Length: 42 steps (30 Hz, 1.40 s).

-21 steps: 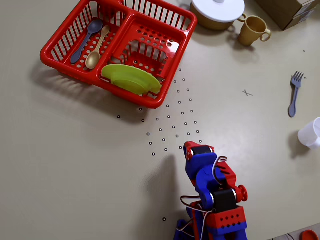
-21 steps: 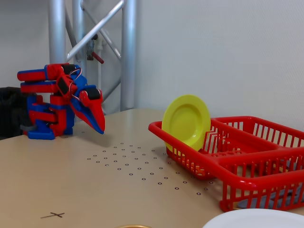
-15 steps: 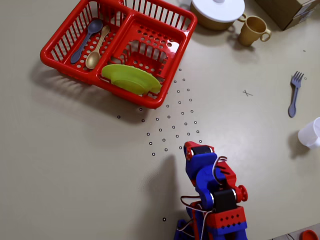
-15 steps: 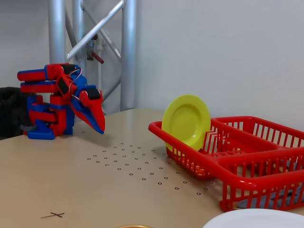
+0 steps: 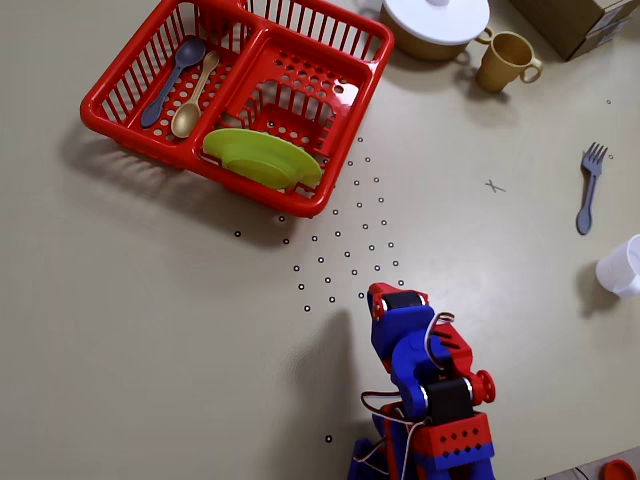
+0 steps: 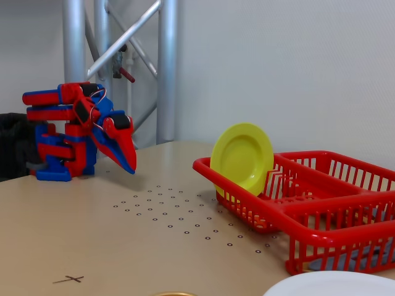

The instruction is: Grasp the plate, place it on the cross drawn on the table.

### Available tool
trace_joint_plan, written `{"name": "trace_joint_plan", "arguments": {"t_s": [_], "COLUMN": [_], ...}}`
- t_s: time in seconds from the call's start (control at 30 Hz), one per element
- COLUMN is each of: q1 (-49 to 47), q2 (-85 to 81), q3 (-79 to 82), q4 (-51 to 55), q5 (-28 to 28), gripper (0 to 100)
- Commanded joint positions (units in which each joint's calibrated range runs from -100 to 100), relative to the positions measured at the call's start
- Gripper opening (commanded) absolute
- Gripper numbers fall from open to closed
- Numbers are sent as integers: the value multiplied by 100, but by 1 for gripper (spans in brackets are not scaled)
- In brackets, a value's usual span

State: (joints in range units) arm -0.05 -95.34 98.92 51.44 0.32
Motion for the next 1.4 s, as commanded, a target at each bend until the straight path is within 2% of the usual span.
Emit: {"name": "trace_joint_plan", "arguments": {"t_s": [0.0,1.1,1.37], "q1": [55,55,277], "q2": [-43,-43,-43], "q3": [99,99,99], "q4": [3,3,3], "q5": [29,29,-166], "gripper": [0,0,1]}}
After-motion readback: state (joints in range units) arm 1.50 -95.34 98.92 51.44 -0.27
